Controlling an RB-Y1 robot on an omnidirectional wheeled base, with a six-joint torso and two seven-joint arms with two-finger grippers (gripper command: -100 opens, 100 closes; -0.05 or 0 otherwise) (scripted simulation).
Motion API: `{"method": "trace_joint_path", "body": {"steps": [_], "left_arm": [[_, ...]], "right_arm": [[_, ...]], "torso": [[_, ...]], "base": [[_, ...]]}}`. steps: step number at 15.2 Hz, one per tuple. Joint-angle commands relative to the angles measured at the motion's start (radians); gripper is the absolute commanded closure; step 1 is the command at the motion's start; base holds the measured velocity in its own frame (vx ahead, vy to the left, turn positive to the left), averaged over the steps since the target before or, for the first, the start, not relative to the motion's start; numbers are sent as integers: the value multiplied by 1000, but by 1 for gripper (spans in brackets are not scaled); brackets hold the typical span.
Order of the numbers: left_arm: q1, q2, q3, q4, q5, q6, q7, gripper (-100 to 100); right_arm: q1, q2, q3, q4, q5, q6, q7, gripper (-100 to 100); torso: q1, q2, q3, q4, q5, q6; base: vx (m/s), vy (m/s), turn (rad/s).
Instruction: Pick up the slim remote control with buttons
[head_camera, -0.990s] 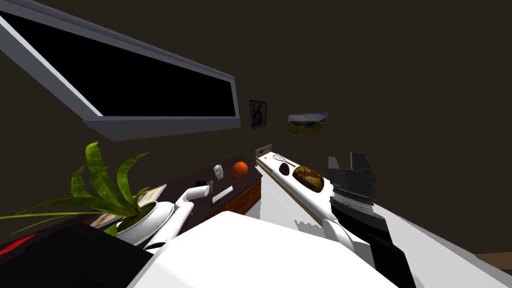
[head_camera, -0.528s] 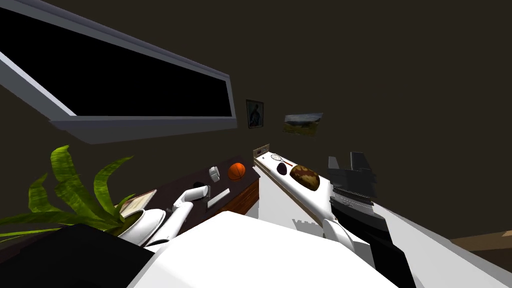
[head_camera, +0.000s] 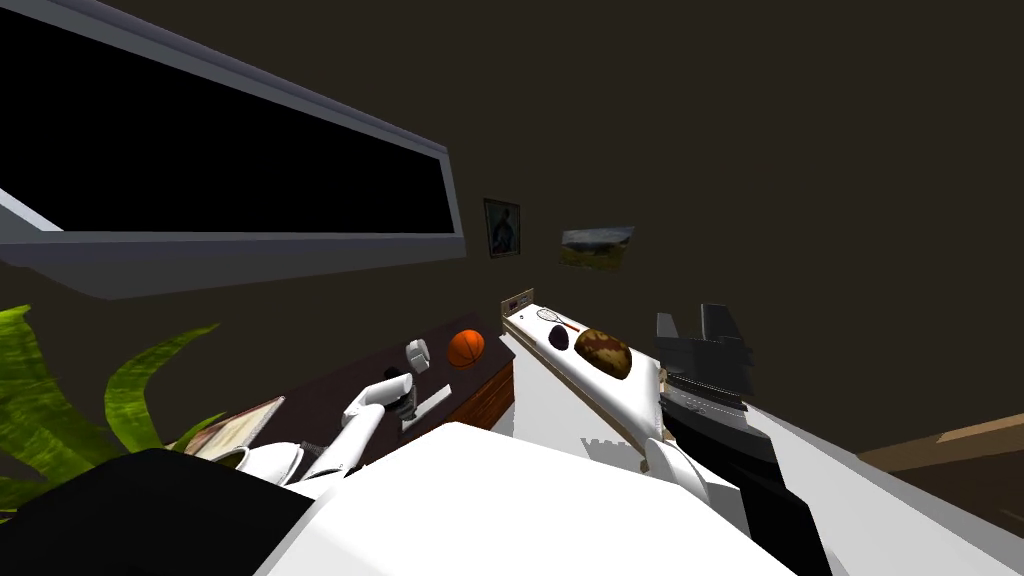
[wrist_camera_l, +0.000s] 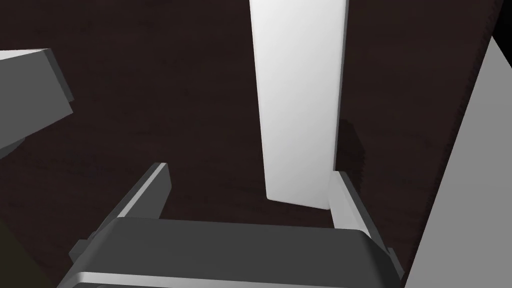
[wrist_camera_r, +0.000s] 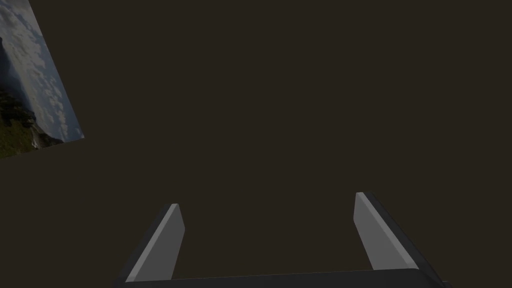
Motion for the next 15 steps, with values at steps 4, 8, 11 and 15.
{"method": "trace_joint_path", "body": {"steps": [4, 8, 11, 15], "left_arm": [[-22, 1, 15, 63, 11, 45, 6, -100], [-49, 1, 42, 144, 31, 123, 19, -100], [-61, 1, 55, 180, 39, 157, 24, -100], [-68, 2, 58, 199, 42, 162, 24, -100]], "right_arm": [[0, 0, 0, 0, 0, 0, 0, 0], [0, 0, 0, 0, 0, 0, 0, 0], [0, 0, 0, 0, 0, 0, 0, 0], [0, 0, 0, 0, 0, 0, 0, 0]], "torso": [[1, 1, 1, 0, 0, 0], [1, 1, 0, 0, 0, 0], [2, -1, 0, 0, 0, 0], [3, 0, 0, 0, 1, 0]], "base": [[34, 4, -46], [47, 14, -87], [66, 26, -81], [48, 27, -45]]}}
